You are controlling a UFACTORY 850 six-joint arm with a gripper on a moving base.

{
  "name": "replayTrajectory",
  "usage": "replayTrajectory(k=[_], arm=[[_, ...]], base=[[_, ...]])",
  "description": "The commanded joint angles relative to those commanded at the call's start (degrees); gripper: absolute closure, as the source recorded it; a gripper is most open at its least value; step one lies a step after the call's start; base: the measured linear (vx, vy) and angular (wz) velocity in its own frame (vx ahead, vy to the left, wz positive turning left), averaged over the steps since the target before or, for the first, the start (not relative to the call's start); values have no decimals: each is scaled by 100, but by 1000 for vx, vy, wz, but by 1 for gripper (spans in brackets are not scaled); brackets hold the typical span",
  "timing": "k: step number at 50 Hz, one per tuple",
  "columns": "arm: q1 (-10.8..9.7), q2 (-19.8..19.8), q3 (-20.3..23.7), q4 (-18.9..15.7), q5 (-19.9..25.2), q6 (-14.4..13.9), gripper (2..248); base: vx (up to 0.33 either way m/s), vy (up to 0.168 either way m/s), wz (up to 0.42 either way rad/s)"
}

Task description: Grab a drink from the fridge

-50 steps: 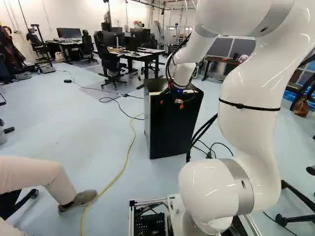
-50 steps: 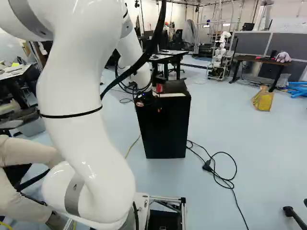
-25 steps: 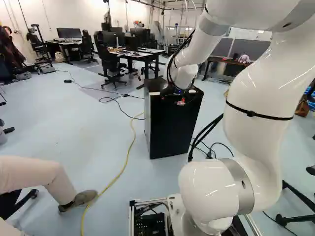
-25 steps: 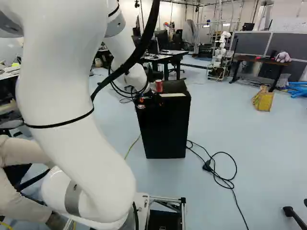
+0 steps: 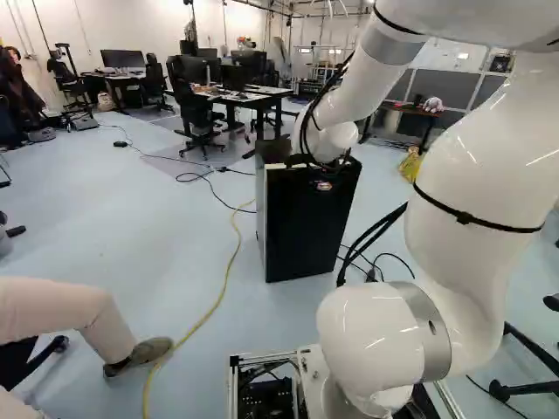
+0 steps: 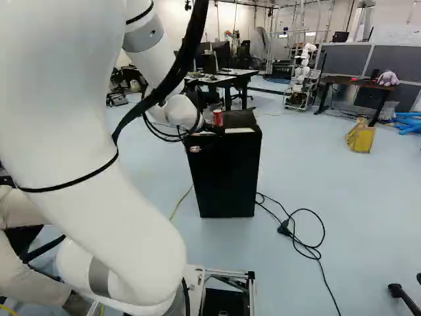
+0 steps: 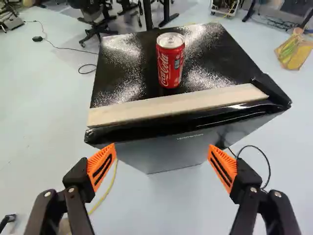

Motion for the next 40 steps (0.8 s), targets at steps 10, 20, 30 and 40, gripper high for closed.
replayTrajectory(k=[10, 20, 30, 40], arm=[[-2, -78, 61, -215, 602, 0, 3], [-3, -217, 55, -430, 1203, 0, 3], [-3, -357, 46, -622, 1745, 0, 3], [-3, -493, 38, -684, 2149, 0, 3]], base=[[0, 0, 0], [0, 0, 0], [0, 0, 0], [0, 0, 0]])
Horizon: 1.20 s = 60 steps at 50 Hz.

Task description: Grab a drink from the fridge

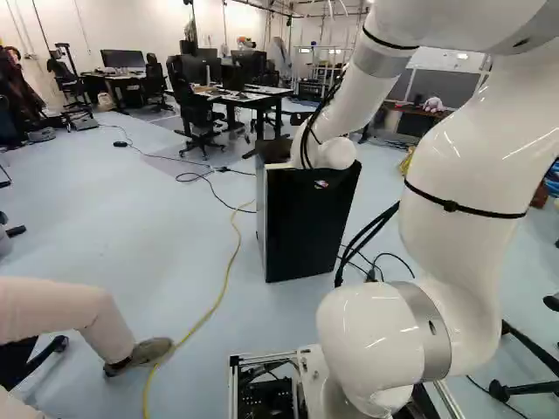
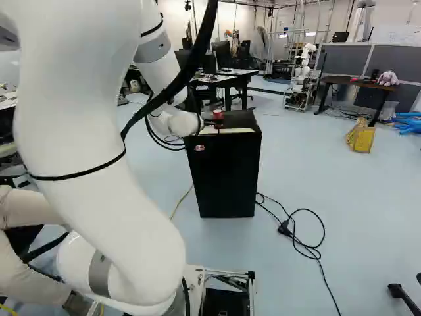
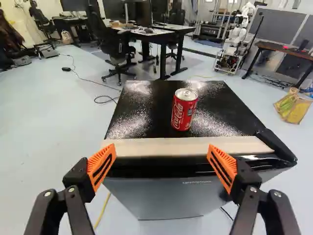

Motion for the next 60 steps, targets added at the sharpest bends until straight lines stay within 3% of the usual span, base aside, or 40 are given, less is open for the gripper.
replayTrajectory(k=[34, 60], arm=[[1, -483, -59, 476, 438, 0, 3], [10, -1107, -421, 841, 796, 0, 3]], base=[[0, 0, 0], [0, 0, 0]])
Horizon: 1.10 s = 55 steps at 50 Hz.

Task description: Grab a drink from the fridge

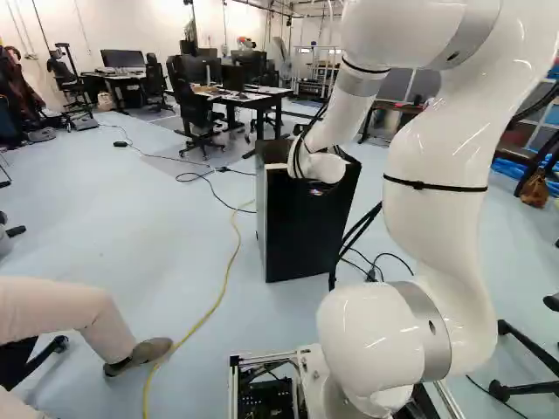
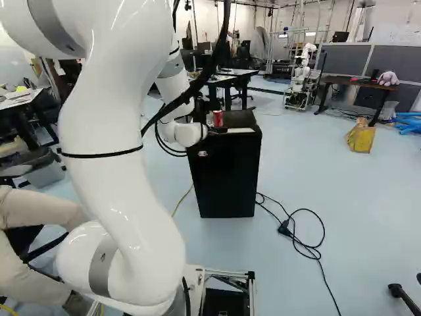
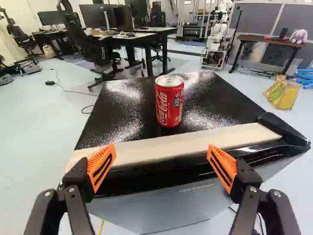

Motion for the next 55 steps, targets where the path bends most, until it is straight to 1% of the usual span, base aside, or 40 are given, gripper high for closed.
replayTrajectory(k=[8, 24, 55], arm=[[3, -146, -120, 62, 194, 0, 3], [8, -307, -309, 130, 556, 0, 3], [16, -566, -638, 133, 589, 0, 3]], base=[[0, 0, 0], [0, 0, 0], [0, 0, 0]])
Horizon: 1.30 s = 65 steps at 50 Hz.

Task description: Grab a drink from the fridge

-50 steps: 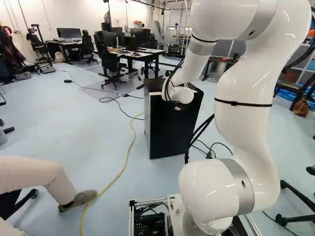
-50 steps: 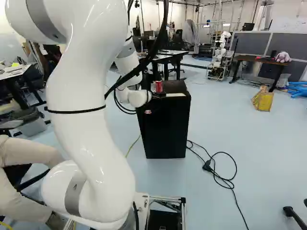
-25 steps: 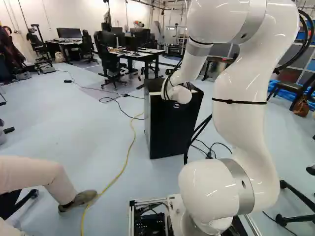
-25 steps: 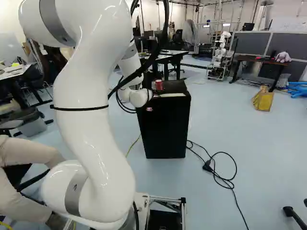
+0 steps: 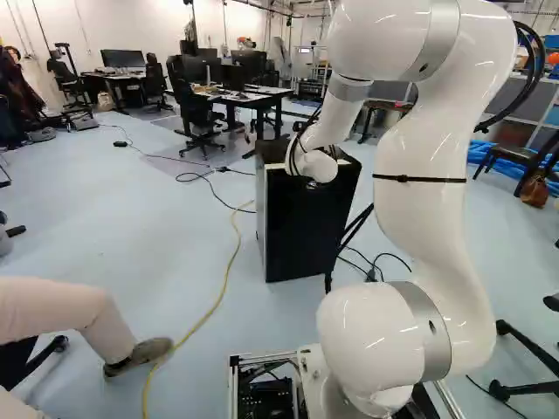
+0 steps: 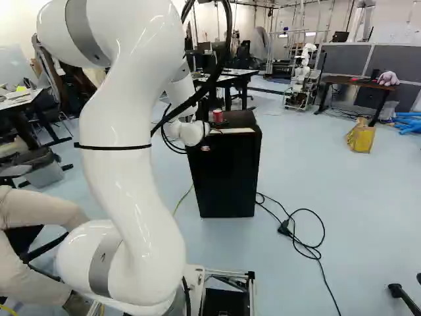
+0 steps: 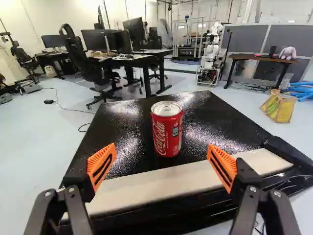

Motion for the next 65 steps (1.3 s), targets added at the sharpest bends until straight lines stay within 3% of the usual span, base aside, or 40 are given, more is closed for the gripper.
replayTrajectory(k=[65], arm=[[9, -308, -399, 0, 0, 0, 3]], base=[[0, 0, 0]])
